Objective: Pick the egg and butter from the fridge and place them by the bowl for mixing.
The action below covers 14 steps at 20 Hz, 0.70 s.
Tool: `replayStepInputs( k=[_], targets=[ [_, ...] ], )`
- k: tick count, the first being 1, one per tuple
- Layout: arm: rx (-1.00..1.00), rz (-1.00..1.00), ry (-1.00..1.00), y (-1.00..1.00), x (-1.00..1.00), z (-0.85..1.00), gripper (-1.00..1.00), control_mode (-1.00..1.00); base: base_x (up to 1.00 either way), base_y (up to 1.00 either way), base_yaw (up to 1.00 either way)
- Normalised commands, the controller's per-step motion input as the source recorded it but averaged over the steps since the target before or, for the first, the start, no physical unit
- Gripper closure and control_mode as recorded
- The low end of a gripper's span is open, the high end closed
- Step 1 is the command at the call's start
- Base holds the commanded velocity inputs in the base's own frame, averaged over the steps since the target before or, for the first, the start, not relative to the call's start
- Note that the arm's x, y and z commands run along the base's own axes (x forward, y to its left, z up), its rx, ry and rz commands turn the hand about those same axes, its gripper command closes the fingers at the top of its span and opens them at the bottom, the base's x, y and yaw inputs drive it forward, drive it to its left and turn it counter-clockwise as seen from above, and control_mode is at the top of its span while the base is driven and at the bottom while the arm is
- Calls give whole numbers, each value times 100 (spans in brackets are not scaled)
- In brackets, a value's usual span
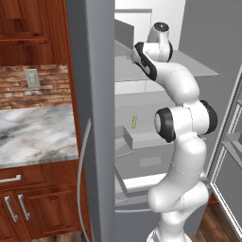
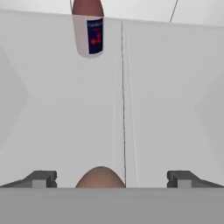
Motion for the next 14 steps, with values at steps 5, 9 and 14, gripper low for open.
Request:
replayStepInputs(
  k=[5, 9, 14],
  targets=[
    [0, 0, 0, 0, -8, 0, -100, -100, 0, 0, 0],
    [0, 0, 0, 0, 0, 0, -100, -100, 0, 0, 0],
    [0, 0, 0, 3, 0, -11, -100, -100, 0, 0, 0]
  ],
)
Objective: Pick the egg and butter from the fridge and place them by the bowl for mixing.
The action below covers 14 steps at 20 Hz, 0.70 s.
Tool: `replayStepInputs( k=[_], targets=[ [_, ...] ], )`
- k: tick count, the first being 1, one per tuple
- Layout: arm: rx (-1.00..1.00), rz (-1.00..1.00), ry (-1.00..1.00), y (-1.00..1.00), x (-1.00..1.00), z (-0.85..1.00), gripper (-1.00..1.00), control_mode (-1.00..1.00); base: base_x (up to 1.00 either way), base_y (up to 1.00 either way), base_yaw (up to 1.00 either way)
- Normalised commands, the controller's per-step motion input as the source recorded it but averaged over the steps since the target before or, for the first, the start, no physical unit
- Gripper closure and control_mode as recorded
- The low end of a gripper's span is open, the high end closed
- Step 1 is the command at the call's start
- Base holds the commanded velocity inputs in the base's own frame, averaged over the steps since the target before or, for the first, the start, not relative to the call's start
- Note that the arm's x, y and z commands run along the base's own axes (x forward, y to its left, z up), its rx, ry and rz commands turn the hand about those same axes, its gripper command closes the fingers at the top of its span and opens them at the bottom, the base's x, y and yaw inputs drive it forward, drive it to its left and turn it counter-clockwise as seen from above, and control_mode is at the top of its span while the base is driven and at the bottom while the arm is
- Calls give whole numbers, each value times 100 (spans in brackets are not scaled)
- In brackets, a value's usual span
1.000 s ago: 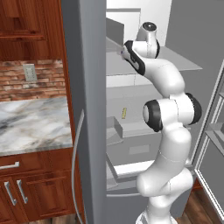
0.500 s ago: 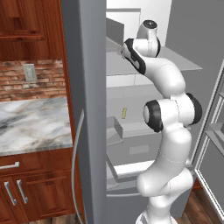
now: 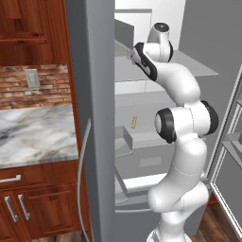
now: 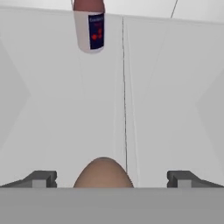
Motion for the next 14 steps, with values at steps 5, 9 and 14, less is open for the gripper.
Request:
replayStepInputs(
  k=[5, 9, 14],
  targets=[
    [0, 0, 0, 7, -1, -23, -100, -100, 0, 0, 0],
    [0, 0, 0, 6, -9, -28, -100, -100, 0, 0, 0],
    [0, 0, 1, 1, -1, -7, 100, -100, 0, 0, 0]
  ],
)
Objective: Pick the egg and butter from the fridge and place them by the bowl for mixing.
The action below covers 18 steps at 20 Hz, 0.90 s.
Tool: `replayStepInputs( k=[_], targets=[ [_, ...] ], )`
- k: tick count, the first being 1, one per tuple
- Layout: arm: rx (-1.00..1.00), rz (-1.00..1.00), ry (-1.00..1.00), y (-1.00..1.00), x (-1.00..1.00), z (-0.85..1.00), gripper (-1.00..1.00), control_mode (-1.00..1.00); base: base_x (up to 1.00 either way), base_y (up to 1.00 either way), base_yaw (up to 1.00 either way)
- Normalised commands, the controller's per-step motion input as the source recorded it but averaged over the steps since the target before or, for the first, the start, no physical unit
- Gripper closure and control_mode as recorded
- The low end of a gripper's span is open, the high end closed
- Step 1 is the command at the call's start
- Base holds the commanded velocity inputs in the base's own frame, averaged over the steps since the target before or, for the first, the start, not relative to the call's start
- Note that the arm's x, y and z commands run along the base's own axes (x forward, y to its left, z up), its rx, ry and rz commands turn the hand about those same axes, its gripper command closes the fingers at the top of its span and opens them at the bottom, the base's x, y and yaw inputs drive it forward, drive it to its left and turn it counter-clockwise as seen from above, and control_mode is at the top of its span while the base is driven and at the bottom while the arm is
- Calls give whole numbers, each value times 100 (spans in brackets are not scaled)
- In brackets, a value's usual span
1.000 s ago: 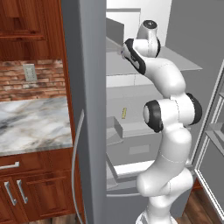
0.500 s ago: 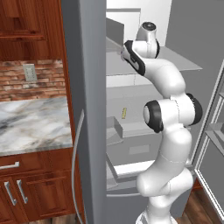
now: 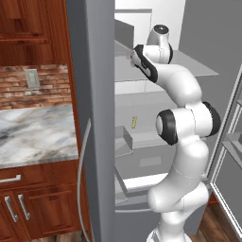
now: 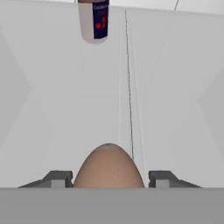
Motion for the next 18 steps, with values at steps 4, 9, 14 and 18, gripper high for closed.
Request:
replayStepInputs(
  k=[4, 9, 14, 18],
  targets=[
    [0, 0, 0, 0, 0, 0, 100, -100, 0, 0, 0],
    [0, 0, -14, 0, -17, 11, 100, -100, 0, 0, 0],
    [0, 0, -48, 0, -57, 36, 100, -100, 0, 0, 0],
    [-1, 0, -64, 0, -73, 3, 100, -100, 0, 0, 0]
  ],
)
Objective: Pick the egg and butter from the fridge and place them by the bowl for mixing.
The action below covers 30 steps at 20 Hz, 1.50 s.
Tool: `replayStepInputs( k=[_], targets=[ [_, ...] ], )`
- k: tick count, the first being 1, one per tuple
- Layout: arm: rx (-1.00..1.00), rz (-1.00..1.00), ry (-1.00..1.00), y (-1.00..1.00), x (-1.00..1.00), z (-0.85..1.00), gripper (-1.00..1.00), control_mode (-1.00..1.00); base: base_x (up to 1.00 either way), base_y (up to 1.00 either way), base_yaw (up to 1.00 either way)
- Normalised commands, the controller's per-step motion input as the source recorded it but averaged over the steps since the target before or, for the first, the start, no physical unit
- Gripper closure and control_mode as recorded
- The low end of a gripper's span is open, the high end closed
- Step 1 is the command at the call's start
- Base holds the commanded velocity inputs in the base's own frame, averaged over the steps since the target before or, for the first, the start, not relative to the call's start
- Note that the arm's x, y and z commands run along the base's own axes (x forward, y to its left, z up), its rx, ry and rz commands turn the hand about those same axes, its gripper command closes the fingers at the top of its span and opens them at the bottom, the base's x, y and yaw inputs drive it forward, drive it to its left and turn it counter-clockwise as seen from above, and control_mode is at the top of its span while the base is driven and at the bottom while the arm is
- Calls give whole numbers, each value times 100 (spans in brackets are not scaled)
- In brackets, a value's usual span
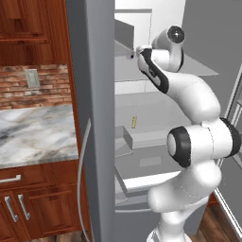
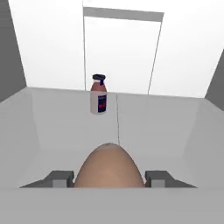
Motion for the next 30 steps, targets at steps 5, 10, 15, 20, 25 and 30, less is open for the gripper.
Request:
replayStepInputs(
  k=[5, 10, 15, 20, 25, 30],
  targets=[
    [6, 0, -35, 0, -100, 59, 100, -100, 0, 0, 0],
    [10, 0, -2, 0, -100, 86, 100, -100, 0, 0, 0],
    [4, 0, 3, 0, -100, 6, 100, -100, 0, 0, 0],
    [0, 0, 10, 0, -100, -66, 100, -100, 0, 0, 0],
    [0, 0, 6, 0, -100, -91, 100, -100, 0, 0, 0],
    [0, 0, 4, 0, -26, -11, 100, -100, 0, 0, 0]
  ],
)
